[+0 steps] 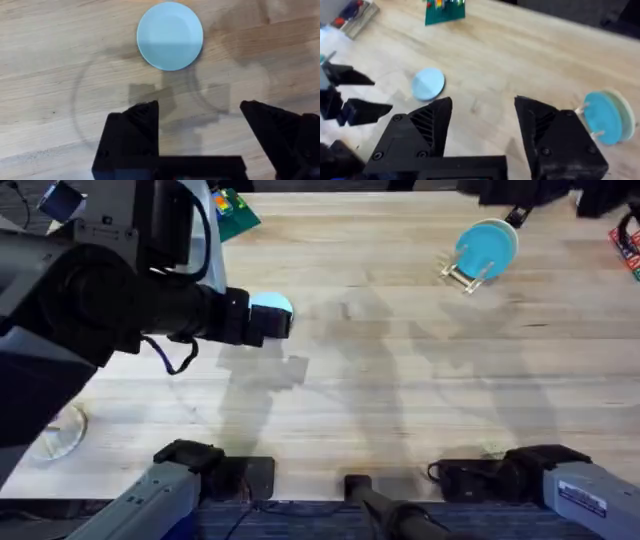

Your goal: Pick up the plates from the table one by one and place each into a slot on the dish rack.

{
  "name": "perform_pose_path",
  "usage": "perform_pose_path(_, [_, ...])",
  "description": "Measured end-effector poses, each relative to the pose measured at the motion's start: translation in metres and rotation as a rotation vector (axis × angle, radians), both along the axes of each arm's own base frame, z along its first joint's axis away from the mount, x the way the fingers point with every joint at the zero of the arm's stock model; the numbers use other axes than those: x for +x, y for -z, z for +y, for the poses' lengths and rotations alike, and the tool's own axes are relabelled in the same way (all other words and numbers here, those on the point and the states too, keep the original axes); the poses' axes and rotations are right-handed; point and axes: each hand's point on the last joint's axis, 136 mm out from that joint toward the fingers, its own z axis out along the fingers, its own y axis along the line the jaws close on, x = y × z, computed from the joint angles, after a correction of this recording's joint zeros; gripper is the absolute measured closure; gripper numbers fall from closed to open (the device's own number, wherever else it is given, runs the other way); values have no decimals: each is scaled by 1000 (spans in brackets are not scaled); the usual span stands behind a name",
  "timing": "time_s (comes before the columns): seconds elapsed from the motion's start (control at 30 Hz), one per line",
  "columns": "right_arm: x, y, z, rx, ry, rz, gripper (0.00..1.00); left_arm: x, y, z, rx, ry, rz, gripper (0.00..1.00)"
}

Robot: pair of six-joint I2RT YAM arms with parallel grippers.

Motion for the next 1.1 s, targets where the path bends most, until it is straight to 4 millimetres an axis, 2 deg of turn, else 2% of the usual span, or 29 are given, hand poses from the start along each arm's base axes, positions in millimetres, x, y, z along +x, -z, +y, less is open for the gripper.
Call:
perform_pose_path(0.17, [-12, 14, 0, 4, -3, 83, 232, -2, 1, 0, 2, 0, 10, 8])
perform_pose_path(0.37, [-14, 10, 1, 11, -4, 75, 163, -43, 18, 9, 39, 0, 190, 8])
perform_pose_path(0.43, [-15, 7, 1, 12, -4, 63, 155, -51, 21, 10, 46, 0, 225, 8])
perform_pose_path(0.6, [-15, 4, 1, 14, -4, 49, 149, -50, 20, 10, 44, 0, 219, 8])
perform_pose_path(0.73, [-15, 4, 1, 14, -4, 49, 147, -41, 17, 7, 26, -2, 181, 8])
perform_pose_path(1.03, [-15, 4, 1, 14, -4, 48, 136, -27, 7, -19, -175, -92, 158, 4])
perform_pose_path(1.07, [-15, 4, 1, 14, -4, 48, 136, -28, 7, -21, -187, -103, 163, 75])
perform_pose_path(1.1, [-15, 4, 1, 14, -4, 47, 133, -28, 7, -21, -194, -107, 164, 202])
